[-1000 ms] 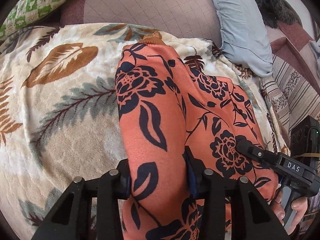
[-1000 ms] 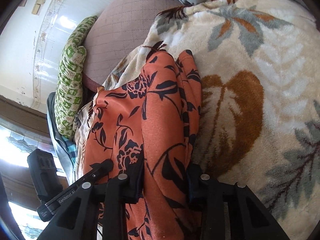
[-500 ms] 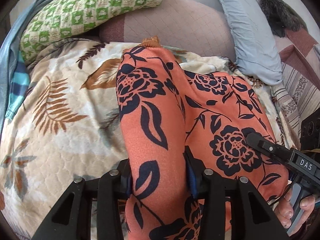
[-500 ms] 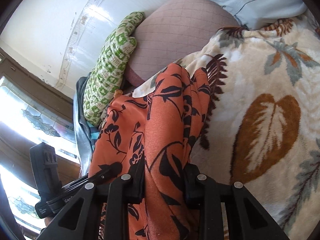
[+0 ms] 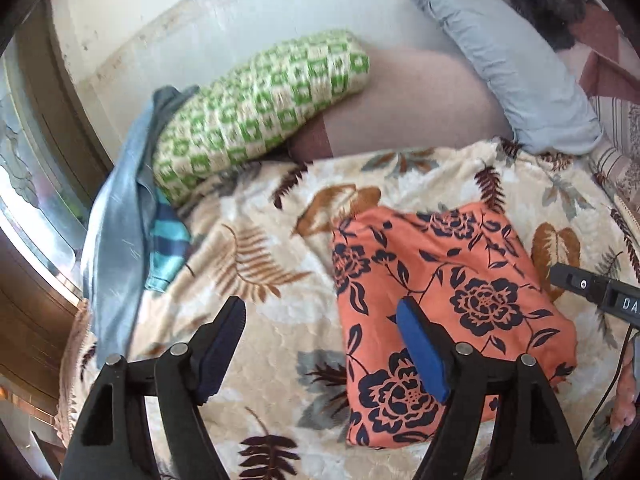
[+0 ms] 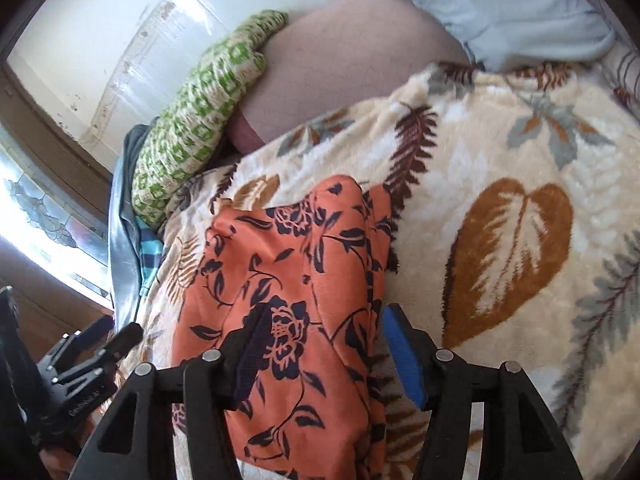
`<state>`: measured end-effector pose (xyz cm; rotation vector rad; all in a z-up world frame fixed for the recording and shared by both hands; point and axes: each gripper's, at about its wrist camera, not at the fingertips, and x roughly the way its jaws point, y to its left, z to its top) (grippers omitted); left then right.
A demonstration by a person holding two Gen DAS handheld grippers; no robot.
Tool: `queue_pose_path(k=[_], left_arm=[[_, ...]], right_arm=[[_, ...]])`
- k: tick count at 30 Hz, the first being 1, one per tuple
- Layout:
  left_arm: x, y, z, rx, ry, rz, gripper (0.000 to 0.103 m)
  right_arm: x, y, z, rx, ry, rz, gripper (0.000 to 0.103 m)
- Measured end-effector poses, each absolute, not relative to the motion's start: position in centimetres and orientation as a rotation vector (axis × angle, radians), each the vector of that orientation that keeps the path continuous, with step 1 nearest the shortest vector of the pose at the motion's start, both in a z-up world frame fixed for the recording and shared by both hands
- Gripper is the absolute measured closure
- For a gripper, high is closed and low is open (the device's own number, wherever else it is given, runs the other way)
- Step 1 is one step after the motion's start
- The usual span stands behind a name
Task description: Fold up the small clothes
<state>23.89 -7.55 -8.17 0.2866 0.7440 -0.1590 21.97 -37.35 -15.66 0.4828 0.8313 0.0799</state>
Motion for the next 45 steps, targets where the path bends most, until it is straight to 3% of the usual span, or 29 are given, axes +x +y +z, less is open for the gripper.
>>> queue_pose_path(k=[8, 21, 45], left_arm=[[16.3, -4.3, -0.4, 0.232, 0.593, -0.102, 0.017], [7.5, 0.8, 5.1, 0.119, 0.483, -0.073, 0.011], [3.6, 4.9, 5.1, 0.025, 0.478, -0.045, 0.004]], right_arm=[[12.8, -33.0, -9.7, 0.426, 0.677, 0.081, 0.041], [2.8, -26.3, -1.5, 0.270, 0.597, 0.043, 0.041], [-1.8, -21.2, 2.7, 0.162, 0.500, 0.010, 0.041]])
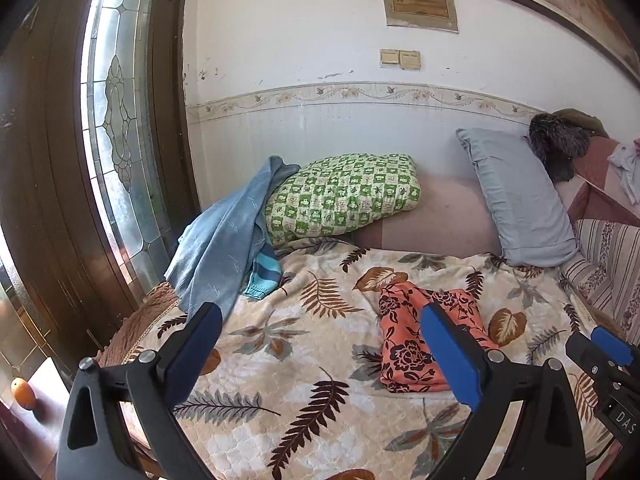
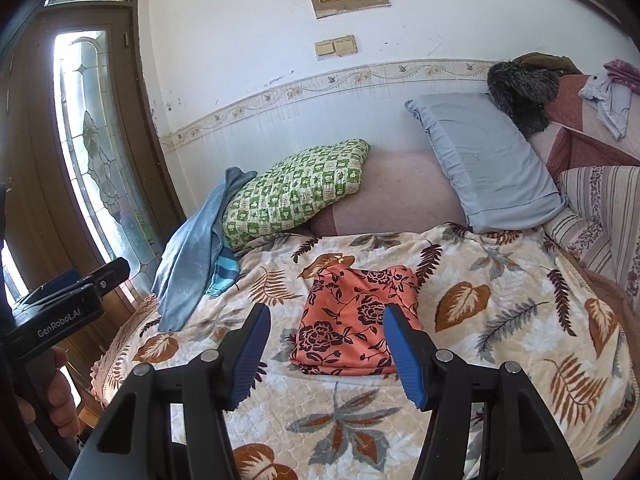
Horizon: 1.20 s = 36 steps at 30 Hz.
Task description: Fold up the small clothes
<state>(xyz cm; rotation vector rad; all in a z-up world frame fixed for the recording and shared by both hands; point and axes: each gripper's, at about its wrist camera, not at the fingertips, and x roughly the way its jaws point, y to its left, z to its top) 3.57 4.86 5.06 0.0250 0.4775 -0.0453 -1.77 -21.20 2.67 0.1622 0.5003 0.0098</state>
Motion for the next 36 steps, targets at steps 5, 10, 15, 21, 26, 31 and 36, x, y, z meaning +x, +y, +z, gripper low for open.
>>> queue_pose_path(k=[5, 10, 15, 21, 26, 31, 36], left_arm=[[3.7, 5.3, 4.8, 0.018, 0.478, -0.038, 0.004], [4.1, 5.6, 4.4, 0.012, 0.492, -0.032, 0.004], [4.6, 5.8, 3.8, 0.007, 0.508, -0.021, 0.004], [5.1, 6.0, 3.4, 0.004, 0.522, -0.022, 0.004], [5.1, 5.8, 3.3, 0.013, 0.525, -0.024, 0.004], [5.2, 6.0, 3.3, 0.011, 0.528, -0.027, 0.004], [5.2, 6.1, 3.4, 0.006, 0.527, -0.023, 0.004]], right_arm=[[-1.6, -21.2, 2.3, 0.159, 0.508, 0.007, 0.041], [-1.2, -21.1, 1.8, 0.151, 0.527, 0.007, 0.041], [-0.7, -20.9, 1.5, 0.141, 0.535, 0.011, 0.041], [-0.4, -20.8, 1.4, 0.138, 0.537, 0.011, 0.041], [-0.1, -20.6, 1.2, 0.129, 0.540, 0.014, 0.041], [0.2, -20.3, 0.9, 0.121, 0.546, 0.023, 0.041], [0.2, -20.3, 0.9, 0.121, 0.543, 0.022, 0.041]])
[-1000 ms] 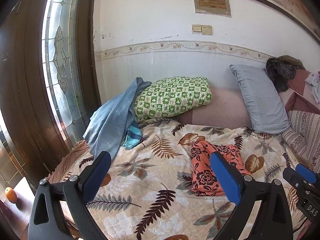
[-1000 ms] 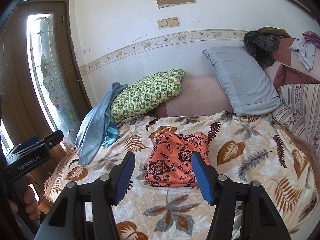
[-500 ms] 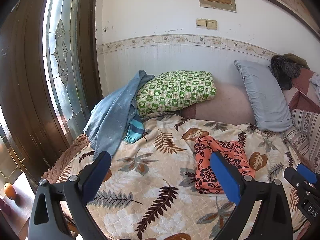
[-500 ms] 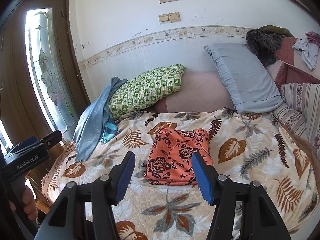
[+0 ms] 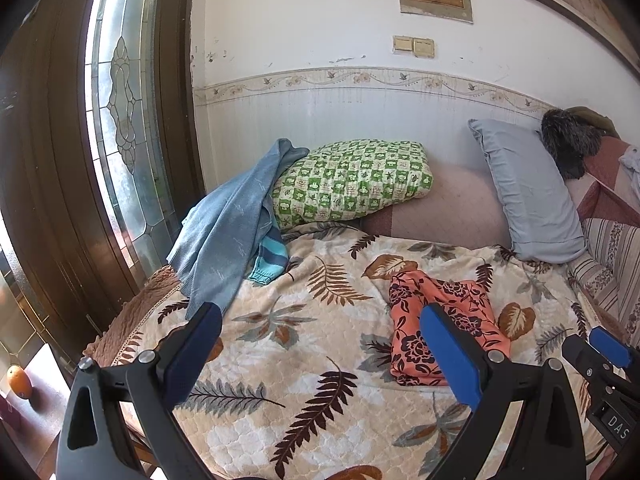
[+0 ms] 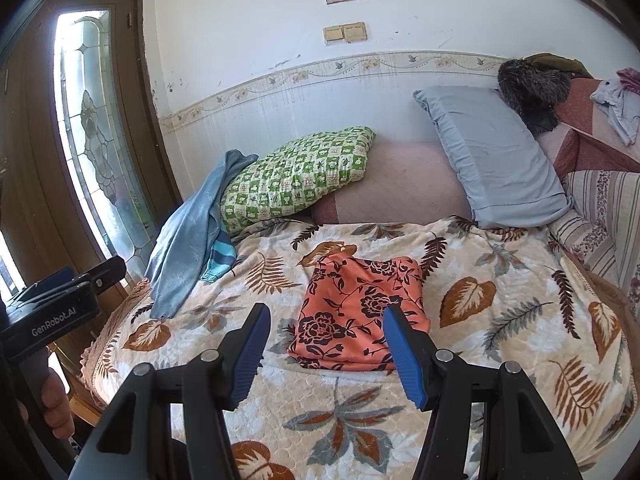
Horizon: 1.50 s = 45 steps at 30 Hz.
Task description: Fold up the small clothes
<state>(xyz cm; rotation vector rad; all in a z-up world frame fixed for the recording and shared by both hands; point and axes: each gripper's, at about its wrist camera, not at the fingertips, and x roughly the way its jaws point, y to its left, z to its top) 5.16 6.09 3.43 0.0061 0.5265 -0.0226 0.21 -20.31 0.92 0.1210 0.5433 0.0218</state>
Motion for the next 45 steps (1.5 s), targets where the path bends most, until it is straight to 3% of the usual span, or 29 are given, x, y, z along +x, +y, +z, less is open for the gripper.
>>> queue_pose_path(k=[45], left_arm=[[4.0, 5.4, 3.6, -0.005, 0.522, -0.037, 0.004]], right_arm=[[0.0, -19.7, 1.1, 0.093, 0.526, 0.019, 0.041]])
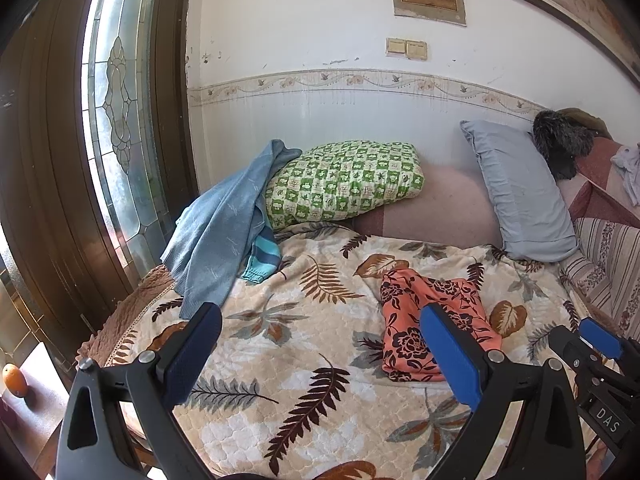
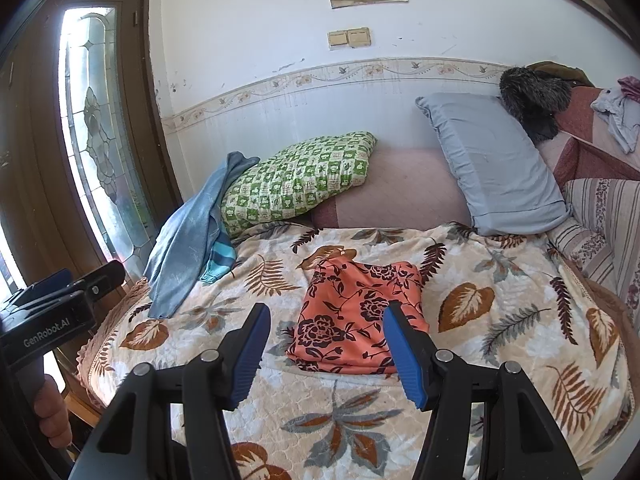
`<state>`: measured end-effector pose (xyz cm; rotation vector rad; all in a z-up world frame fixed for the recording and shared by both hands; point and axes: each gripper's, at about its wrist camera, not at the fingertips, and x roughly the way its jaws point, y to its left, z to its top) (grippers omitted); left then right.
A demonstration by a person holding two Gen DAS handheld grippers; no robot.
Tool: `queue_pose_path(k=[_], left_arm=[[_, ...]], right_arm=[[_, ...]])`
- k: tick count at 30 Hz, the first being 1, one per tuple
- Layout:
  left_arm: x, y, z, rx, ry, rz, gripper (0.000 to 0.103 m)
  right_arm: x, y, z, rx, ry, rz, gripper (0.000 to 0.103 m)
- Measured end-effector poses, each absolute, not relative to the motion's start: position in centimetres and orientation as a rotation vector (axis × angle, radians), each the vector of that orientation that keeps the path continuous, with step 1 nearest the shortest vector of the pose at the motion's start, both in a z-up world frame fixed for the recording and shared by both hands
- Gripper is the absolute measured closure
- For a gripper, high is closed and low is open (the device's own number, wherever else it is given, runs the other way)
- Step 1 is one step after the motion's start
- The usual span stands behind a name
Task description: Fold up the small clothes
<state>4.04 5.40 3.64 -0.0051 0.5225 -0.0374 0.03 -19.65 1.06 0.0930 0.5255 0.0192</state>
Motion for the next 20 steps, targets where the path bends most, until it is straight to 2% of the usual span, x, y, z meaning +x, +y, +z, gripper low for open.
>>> queue_pose_path(k=[20], left_arm=[[5.9, 4.5, 3.4, -0.054, 0.531, -0.103, 0.004]], right_arm=[[2.0, -20.0, 0.4, 0.095, 0.532, 0.034, 0.041]])
